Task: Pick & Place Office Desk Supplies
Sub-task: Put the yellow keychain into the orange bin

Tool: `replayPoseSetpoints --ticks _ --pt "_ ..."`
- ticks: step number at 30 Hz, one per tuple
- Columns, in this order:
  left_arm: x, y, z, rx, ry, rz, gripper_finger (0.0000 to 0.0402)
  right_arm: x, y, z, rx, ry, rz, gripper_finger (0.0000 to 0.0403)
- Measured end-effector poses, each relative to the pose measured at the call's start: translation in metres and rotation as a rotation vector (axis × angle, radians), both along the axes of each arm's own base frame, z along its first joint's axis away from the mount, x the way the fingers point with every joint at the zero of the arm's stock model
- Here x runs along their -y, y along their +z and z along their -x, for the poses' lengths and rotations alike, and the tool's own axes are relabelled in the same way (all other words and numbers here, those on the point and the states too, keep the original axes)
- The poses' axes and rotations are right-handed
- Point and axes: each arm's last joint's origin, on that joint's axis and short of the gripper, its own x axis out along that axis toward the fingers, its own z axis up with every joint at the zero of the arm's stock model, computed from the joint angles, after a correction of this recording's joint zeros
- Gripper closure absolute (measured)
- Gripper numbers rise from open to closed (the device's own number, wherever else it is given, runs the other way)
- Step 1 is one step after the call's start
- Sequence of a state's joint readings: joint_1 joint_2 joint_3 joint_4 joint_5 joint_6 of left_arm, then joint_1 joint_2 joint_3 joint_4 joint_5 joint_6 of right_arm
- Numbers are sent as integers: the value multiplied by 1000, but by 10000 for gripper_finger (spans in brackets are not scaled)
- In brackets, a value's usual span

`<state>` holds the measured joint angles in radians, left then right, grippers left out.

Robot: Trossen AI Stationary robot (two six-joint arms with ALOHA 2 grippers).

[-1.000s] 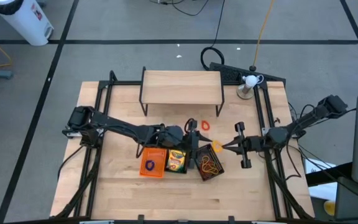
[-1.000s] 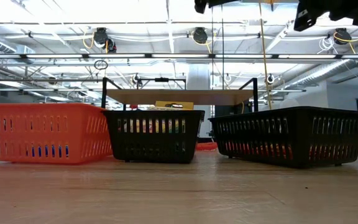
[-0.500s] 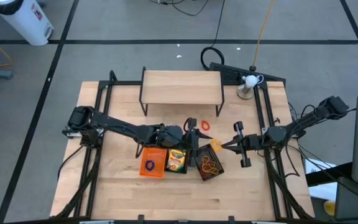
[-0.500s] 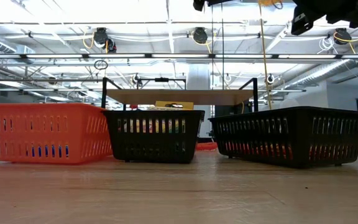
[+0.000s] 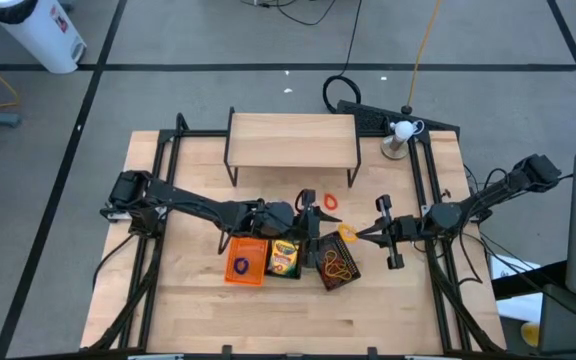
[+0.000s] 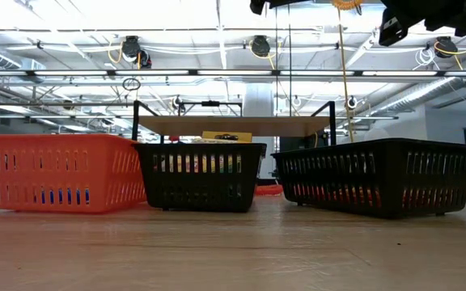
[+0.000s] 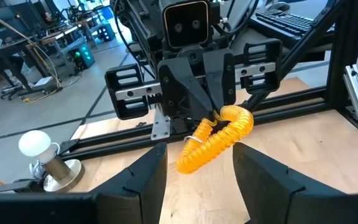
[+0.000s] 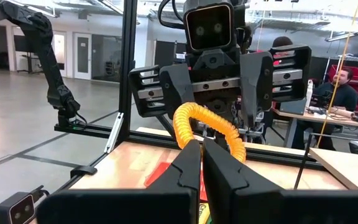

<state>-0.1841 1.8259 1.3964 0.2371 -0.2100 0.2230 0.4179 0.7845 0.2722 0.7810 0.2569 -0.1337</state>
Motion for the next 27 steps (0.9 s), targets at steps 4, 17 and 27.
replayPoseSetpoints --ticks 4,17,27 --pt "0 0 0 1 4 26 217 0 0 0 0 -1 0 403" --pt "3 6 -1 58 -57 97 218 5 0 -2 -4 -26 -67 403" --pt "3 4 -1 38 -55 116 218 6 1 -2 -2 -30 -72 403"
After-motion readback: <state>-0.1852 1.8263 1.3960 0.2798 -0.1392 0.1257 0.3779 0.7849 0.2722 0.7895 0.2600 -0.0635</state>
